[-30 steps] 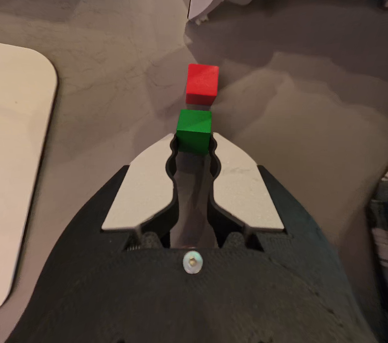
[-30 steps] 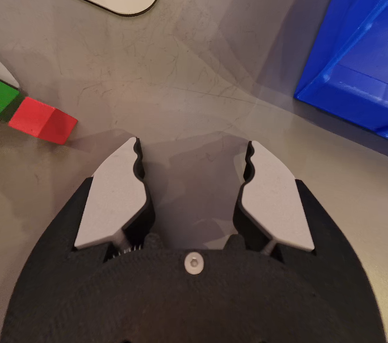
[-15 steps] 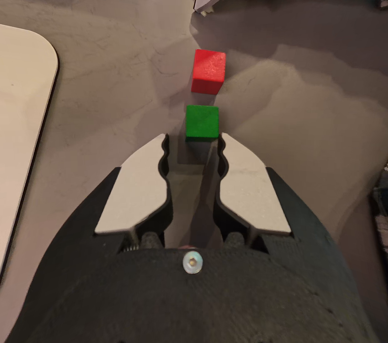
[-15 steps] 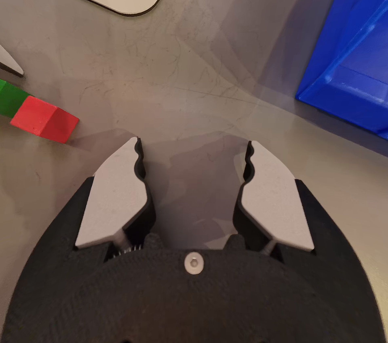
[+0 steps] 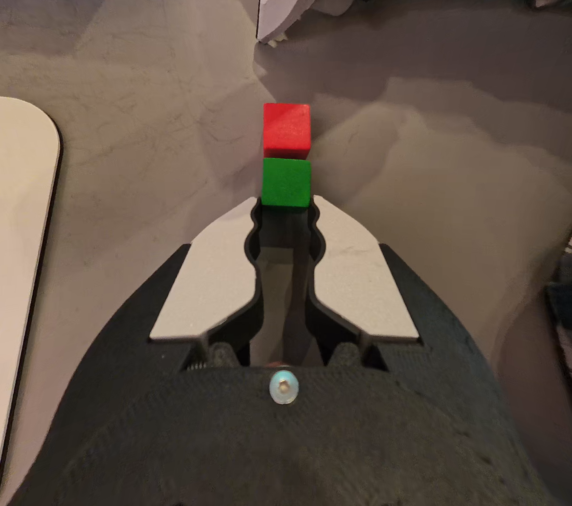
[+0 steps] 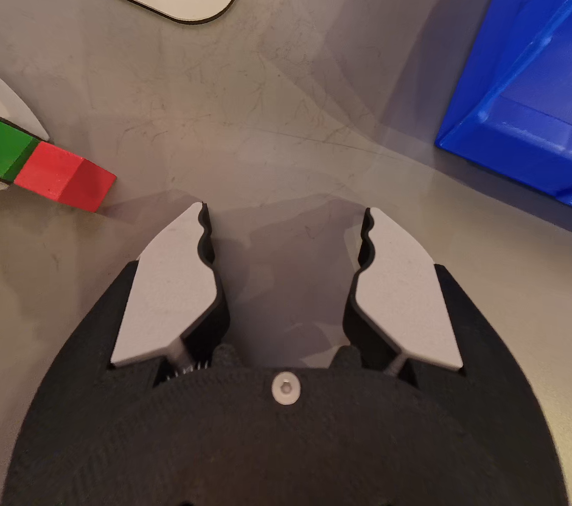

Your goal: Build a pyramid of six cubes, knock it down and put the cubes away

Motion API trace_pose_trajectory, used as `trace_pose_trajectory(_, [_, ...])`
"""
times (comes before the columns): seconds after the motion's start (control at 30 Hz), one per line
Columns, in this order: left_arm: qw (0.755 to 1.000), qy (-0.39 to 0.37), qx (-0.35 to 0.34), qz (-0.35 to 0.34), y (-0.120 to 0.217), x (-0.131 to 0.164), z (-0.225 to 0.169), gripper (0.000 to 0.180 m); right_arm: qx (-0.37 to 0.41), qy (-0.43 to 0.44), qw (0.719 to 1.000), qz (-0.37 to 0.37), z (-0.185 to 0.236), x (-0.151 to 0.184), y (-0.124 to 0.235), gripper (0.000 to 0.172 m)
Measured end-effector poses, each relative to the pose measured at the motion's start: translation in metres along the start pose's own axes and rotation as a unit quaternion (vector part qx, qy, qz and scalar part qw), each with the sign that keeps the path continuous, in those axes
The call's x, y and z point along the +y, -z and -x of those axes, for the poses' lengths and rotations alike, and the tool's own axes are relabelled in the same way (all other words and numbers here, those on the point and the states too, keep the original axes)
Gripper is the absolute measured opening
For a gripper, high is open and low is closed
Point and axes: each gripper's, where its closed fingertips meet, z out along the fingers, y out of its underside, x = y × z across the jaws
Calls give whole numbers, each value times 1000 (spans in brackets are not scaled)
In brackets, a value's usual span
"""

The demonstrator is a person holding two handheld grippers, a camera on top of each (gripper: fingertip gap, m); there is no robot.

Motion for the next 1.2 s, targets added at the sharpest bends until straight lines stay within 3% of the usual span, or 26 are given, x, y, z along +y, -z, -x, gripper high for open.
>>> trace_pose_trajectory(0.47, [1000, 3, 6, -10, -4, -5, 1, 28, 0, 0, 1000, 0, -1, 0, 0, 94])
trace_pose_trajectory(0.6, [999, 34, -7, -22, 9, -3, 6, 50, -1, 0, 1000, 0, -1, 0, 0, 93])
trace_pose_trajectory(0.7, [997, 40, -39, -45, 48, -3, 10, 51, -1, 0, 1000, 0, -1, 0, 0, 93])
trace_pose_trajectory(0.83, [986, 48, -142, -67, 144, 14, 42, 44, 1, -1, 1000, 0, -1, 0, 0, 93])
trace_pose_trajectory(0.97, [959, 56, -276, 12, 251, 81, 105, 39, -2, 2, 1000, -1, -1, 0, 0, 93])
trace_pose_trajectory(1.03, [949, 73, -298, 69, 289, 122, 134, 43, -4, 5, 1000, -1, -1, 0, 0, 92])
trace_pose_trajectory(1.1, [935, 80, -322, 127, 317, 162, 166, 45, -5, 5, 1000, -1, -1, 0, 0, 91])
trace_pose_trajectory(1.2, [934, 87, -308, 158, 327, 197, 201, 44, -4, 5, 1000, -1, -2, 0, 0, 91])
